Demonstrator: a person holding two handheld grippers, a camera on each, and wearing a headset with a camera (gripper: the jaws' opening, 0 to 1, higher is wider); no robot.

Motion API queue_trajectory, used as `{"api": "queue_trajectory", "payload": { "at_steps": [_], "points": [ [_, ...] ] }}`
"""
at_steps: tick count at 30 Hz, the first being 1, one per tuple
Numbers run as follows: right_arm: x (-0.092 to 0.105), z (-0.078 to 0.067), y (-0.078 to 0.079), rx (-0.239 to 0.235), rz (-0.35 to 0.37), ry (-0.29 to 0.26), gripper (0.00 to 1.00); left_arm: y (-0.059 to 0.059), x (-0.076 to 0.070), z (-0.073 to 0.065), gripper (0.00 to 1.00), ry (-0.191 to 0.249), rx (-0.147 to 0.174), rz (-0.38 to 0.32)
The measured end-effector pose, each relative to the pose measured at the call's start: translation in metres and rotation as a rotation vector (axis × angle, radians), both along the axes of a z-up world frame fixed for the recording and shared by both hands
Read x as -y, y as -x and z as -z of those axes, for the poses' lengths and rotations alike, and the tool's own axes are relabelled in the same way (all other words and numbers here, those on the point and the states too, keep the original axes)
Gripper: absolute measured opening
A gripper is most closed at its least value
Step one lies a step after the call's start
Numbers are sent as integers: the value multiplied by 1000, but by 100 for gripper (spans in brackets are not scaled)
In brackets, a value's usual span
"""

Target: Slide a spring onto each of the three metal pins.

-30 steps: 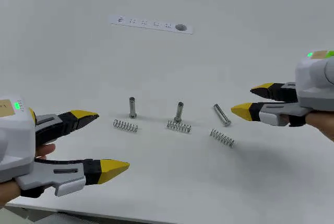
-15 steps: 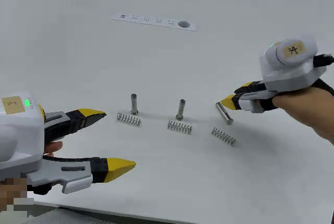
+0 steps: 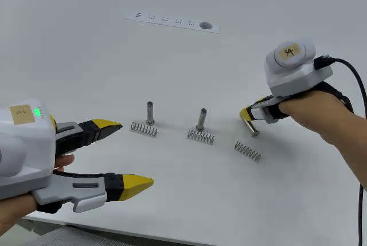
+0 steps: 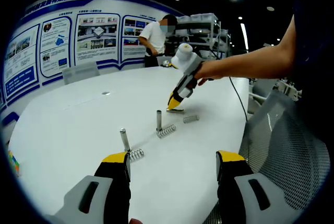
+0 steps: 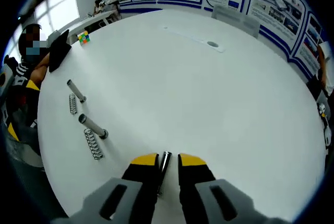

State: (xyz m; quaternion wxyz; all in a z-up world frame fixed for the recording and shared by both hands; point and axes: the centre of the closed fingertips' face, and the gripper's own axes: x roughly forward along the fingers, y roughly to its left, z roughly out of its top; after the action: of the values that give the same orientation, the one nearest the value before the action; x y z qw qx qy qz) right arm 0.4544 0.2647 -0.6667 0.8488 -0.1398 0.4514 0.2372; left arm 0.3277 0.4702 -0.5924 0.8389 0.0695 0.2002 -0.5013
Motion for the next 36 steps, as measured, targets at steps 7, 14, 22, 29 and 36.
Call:
{"api": "queue_trajectory", "payload": {
  "at_steps": [7,14,22,29,36],
  "points": [
    [-2,8,1,-47,27,-6,14,1,0,1,68,2,-1,-1],
    [-3,12,4,-75,40,2,12,1,-1,1,68,2,-6,-4],
    [-4,13,3,-91,23,38,11,0,-2,1,67,6,-10,-5],
    [-5,14,1,-117,18,71,9,-1,-2,0,67,8,-9,-7],
    [-3,15,0,-101,34,69,9,-2,-3,-1,67,12,-5,-15]
  ]
}}
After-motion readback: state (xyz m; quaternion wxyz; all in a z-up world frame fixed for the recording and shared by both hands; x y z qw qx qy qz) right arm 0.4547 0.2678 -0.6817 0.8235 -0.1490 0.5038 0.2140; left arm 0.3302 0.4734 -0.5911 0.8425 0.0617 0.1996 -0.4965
